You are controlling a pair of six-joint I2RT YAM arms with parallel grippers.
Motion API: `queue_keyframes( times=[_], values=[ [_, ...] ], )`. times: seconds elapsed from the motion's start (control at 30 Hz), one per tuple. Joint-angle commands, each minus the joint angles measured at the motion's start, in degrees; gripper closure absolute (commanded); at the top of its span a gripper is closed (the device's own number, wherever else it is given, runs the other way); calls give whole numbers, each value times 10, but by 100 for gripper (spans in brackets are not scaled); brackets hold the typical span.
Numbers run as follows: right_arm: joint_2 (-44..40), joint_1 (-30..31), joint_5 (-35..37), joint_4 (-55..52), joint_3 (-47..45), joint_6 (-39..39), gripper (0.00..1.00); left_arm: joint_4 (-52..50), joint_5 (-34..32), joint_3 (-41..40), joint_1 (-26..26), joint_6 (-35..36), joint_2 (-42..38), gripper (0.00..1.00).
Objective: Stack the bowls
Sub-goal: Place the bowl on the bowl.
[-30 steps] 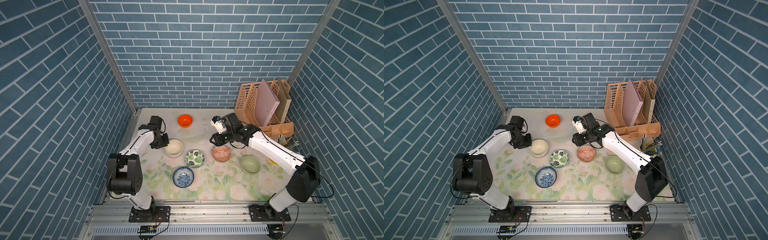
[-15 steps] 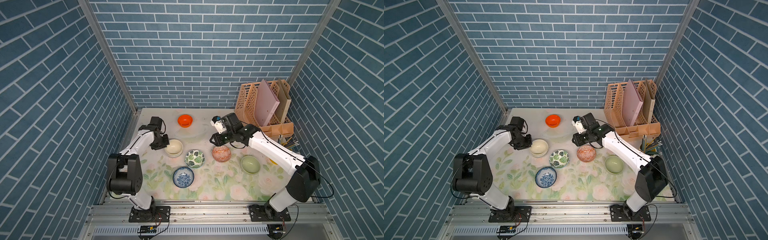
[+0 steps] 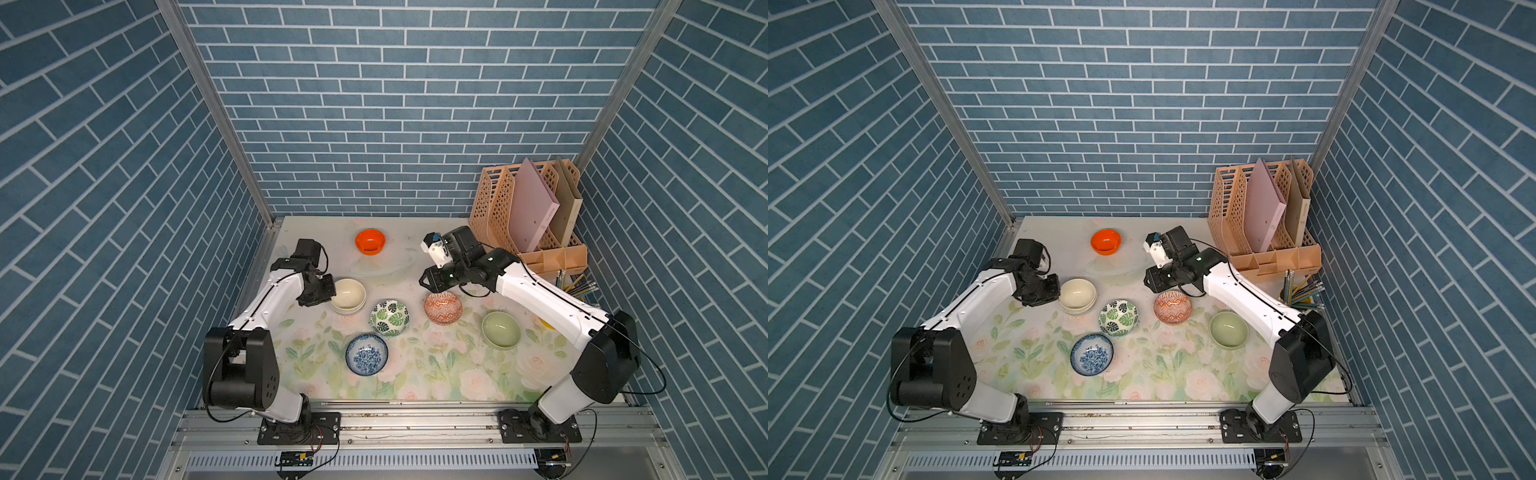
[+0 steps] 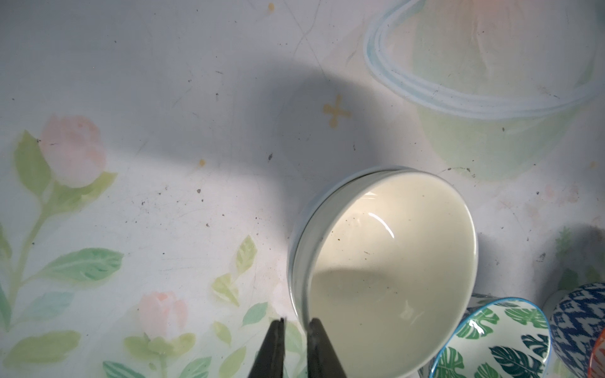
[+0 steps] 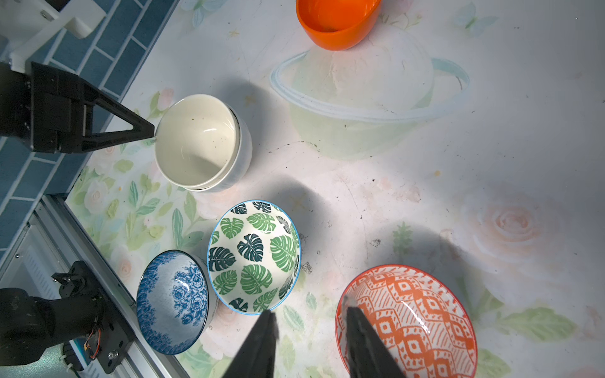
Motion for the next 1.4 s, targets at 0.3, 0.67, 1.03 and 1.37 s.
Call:
queue_keyframes(
  times=[0.3,0.67,1.03,1.37],
  values=[
    [9,-1,-6,-4,5,-14,60,1,20,-2,1,2,18,86],
    [4,0,-7,-2,-2,-14,61,4,15,7,1,2,39,91],
    [5,0,-8,1,-4,-14,61,-10,14,63,2,6,69,76],
    [5,1,-8,2,-6,-15,61,-10,16,97,2,13,120,78]
  ],
)
